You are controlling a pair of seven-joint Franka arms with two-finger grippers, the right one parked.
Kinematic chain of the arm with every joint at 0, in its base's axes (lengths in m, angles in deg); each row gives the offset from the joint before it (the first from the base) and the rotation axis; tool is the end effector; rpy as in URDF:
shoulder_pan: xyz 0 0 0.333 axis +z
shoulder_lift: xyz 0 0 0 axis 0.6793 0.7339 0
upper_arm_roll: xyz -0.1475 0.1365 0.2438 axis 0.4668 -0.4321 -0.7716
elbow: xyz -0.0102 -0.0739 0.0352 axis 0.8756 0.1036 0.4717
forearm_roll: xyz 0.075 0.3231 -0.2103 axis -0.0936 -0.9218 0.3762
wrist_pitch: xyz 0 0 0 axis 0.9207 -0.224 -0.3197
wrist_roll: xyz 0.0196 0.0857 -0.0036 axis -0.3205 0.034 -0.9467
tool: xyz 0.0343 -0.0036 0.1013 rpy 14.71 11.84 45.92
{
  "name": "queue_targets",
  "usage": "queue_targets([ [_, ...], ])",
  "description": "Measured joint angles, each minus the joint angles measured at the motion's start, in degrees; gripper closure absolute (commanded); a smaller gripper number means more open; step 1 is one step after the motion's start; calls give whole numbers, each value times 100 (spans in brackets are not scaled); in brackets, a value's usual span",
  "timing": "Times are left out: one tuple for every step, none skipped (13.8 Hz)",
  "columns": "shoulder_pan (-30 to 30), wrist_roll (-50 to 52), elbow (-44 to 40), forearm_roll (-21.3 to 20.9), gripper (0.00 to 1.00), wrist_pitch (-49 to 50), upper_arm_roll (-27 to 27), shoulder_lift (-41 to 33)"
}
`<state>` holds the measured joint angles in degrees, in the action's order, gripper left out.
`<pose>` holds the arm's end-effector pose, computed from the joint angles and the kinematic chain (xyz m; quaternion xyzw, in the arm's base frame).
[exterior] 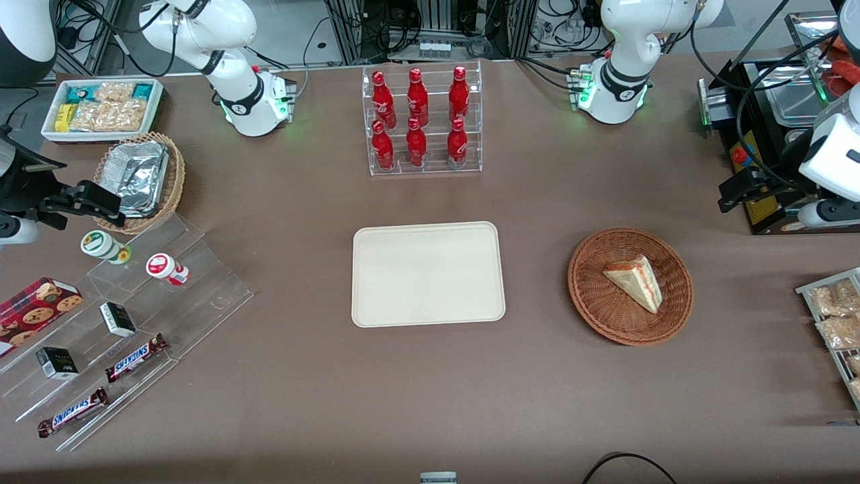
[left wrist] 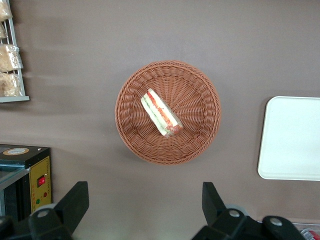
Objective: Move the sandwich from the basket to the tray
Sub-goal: 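Move the left gripper from rest toward the wicker basket, then lower the open left gripper around the wrapped sandwich in the basket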
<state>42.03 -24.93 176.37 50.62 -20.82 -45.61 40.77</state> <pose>0.5598 -0.0290 0.6115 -0.9992 -0.0383 0.0126 0.0022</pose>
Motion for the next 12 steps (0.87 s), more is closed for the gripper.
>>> queue_targets([
  [0, 0, 102, -3, 0, -101, 0, 15],
  [0, 0, 276, -5, 0, -303, 0, 30],
  [1, 0, 490, -6, 0, -564, -1, 47],
  [2, 0, 721, -6, 0, -849, -2, 69],
  [2, 10, 956, -6, 0, -1145, -2, 92],
  [2, 61, 1200, -6, 0, -1477, -2, 113],
  [2, 210, 1449, -6, 0, -1823, -1, 124],
  [2, 421, 1690, -6, 0, -2125, 4, 127],
  [2, 624, 1903, -6, 0, -2397, 12, 129],
  [1, 851, 2106, -6, 0, -2647, 22, 130],
  [1, 1187, 2312, -5, 0, -2894, 38, 129],
  [1, 1611, 2519, -5, 0, -3168, 78, 130],
])
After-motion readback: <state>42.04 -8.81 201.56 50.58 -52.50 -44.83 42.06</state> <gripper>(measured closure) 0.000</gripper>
